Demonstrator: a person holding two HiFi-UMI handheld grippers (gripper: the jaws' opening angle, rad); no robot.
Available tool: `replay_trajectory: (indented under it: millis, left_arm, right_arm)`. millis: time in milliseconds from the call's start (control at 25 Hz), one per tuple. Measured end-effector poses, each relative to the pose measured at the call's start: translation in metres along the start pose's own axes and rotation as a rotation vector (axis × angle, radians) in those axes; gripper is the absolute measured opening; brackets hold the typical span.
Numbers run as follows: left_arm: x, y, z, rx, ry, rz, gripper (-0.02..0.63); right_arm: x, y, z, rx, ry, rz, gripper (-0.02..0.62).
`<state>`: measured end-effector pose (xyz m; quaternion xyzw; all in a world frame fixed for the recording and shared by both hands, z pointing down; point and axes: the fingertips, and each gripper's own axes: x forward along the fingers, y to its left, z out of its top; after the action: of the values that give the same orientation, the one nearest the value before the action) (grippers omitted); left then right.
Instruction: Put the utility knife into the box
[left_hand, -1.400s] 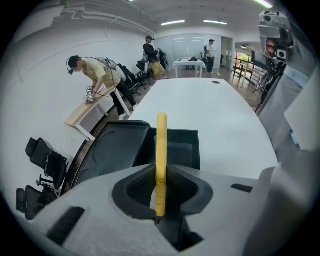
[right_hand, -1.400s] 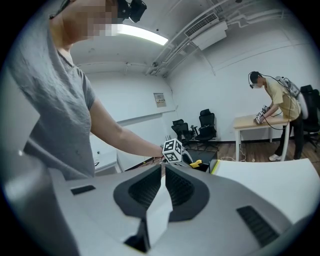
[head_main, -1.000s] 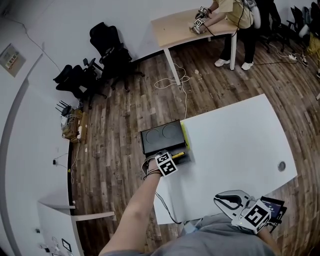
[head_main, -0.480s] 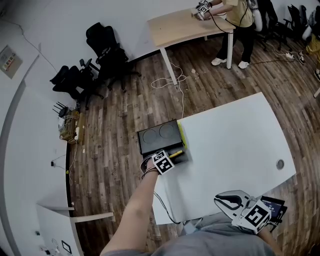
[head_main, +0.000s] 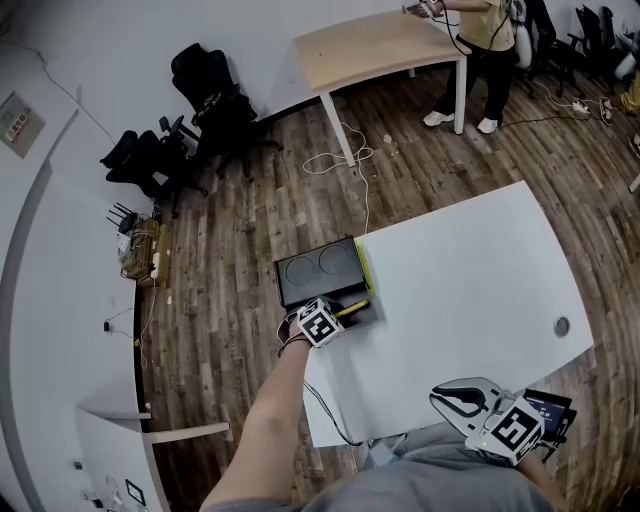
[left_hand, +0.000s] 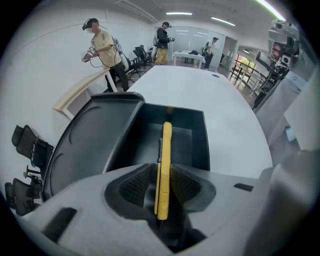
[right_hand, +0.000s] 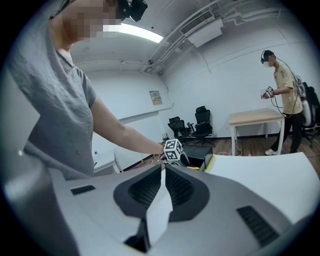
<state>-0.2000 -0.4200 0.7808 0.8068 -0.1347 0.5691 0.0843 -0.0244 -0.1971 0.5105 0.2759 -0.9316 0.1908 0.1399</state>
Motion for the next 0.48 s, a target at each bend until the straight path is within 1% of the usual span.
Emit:
replay_trajectory:
  millis: [160,360,480]
  left_arm:
    - [-0.004,0.002,0.004,0.012,-0.008,0.018,0.117]
    - [-0.008,-0.005,0.003,0.004,0.001,0.002,0.117]
    - [-0.014,-0.003,0.007,0.011,-0.014,0.019,0.117]
  right_arm:
    - [-0.002,-0.005,0.002,-0.014,-0.023,-0.017,0.037]
    - [-0.003,-0.002,0.001,-0.012,-0.011,-0.008,0.037]
    - [-0.004,-0.002,0.000,-0.022,-0.022,-0.008,0.037]
